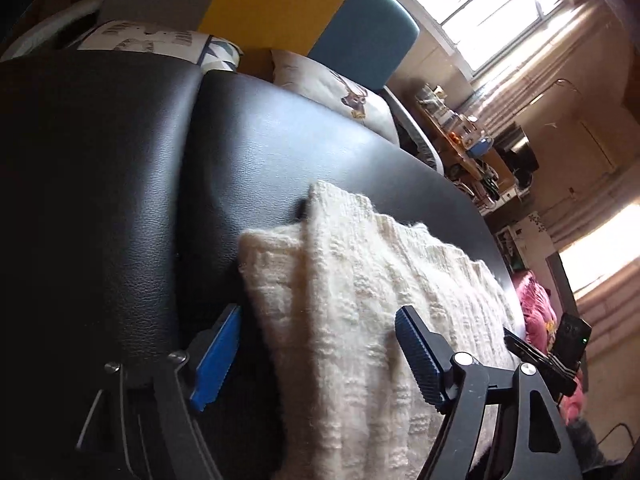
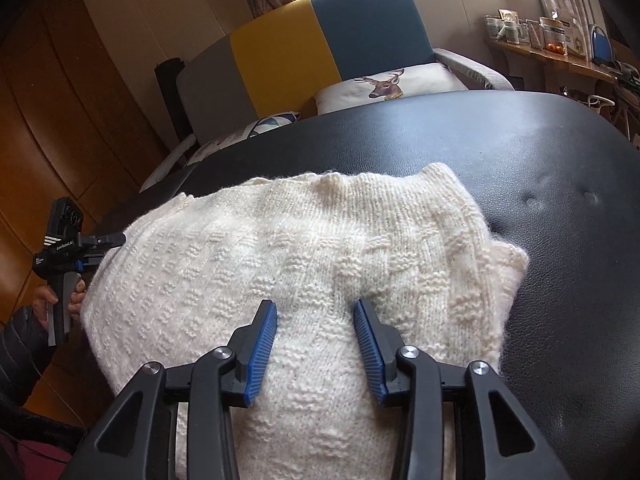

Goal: Fold clothes

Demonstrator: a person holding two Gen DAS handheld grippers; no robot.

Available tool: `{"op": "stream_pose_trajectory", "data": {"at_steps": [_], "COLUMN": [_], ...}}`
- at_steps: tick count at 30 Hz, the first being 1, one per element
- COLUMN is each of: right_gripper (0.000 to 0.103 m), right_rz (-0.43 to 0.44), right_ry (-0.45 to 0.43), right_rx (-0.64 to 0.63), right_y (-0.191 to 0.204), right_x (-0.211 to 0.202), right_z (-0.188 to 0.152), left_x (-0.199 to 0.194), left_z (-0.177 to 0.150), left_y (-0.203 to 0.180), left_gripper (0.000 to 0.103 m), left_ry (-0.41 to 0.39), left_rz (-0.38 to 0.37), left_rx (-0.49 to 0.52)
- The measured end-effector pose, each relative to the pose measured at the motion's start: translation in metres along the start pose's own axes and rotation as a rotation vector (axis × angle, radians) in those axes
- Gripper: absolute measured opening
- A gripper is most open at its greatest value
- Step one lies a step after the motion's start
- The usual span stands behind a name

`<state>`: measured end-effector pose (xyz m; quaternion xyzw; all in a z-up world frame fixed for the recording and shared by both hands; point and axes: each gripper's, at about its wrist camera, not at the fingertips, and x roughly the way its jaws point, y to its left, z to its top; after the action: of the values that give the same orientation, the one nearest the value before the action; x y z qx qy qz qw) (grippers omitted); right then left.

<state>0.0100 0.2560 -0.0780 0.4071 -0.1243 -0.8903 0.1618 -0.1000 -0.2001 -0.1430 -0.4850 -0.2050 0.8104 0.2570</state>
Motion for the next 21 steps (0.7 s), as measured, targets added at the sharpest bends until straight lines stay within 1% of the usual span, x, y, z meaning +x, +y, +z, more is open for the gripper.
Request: {"op": "stream_pose_trajectory", "data": {"at_steps": [1, 2, 3, 6, 9, 11, 14, 15, 17, 19, 21], "right_gripper": [0.041, 0.041, 0.041, 0.041, 0.041, 0.041, 0.041, 0.041, 0.041, 0.041, 0.041], "right_rz": [0.002, 0.003, 0.003, 0.006, 0.009, 0.006, 0.011, 0.013, 0.006, 0.011, -0.011], "right_ry": [-0.005, -0.006, -0.008, -0.009, 0.0, 0.031, 0.128, 0.154, 0.183, 0.22, 0.266], "right_rx": [-0.002, -0.004, -0.005, -0.008, -0.009, -0.019, -0.029, -0.05, -0.135, -0.206, -0.272], "right_y": [0.0, 0.0, 0.001, 0.001, 0.0, 0.003, 0.004, 0.004, 0.009, 0.011, 0.009], "right_x": [0.0, 0.0, 0.0, 0.001, 0.002, 0.001, -0.002, -0.005, -0.014, -0.021, -0.022], "right_z": [0.0, 0.0, 0.0, 0.0, 0.002, 0.005, 0.017, 0.02, 0.026, 0.031, 0.033], "left_x": [0.003, 0.005, 0.006, 0.007, 0.004, 0.002, 0.001, 0.0, -0.002, -0.006, -0.01], "left_z": [0.001, 0.002, 0.002, -0.001, -0.005, -0.008, -0.009, -0.008, -0.007, -0.004, 0.0], "left_y": [-0.002, -0.004, -0.006, -0.003, -0.001, 0.001, 0.004, 0.006, 0.009, 0.009, 0.01], "left_gripper": [0.059, 0.052, 0.042, 0.029, 0.026, 0.026, 0.025, 0.025, 0.024, 0.023, 0.021], "left_ry": [0.022, 0.036, 0.041, 0.048, 0.028, 0.016, 0.011, 0.01, 0.006, -0.008, -0.022], "left_rz": [-0.015, -0.02, -0.014, -0.026, -0.03, -0.031, -0.042, -0.046, -0.049, -0.031, -0.008], "left_rx": [-0.002, 0.0, 0.006, -0.039, -0.093, -0.138, -0.185, -0.198, -0.218, -0.22, -0.224]}}
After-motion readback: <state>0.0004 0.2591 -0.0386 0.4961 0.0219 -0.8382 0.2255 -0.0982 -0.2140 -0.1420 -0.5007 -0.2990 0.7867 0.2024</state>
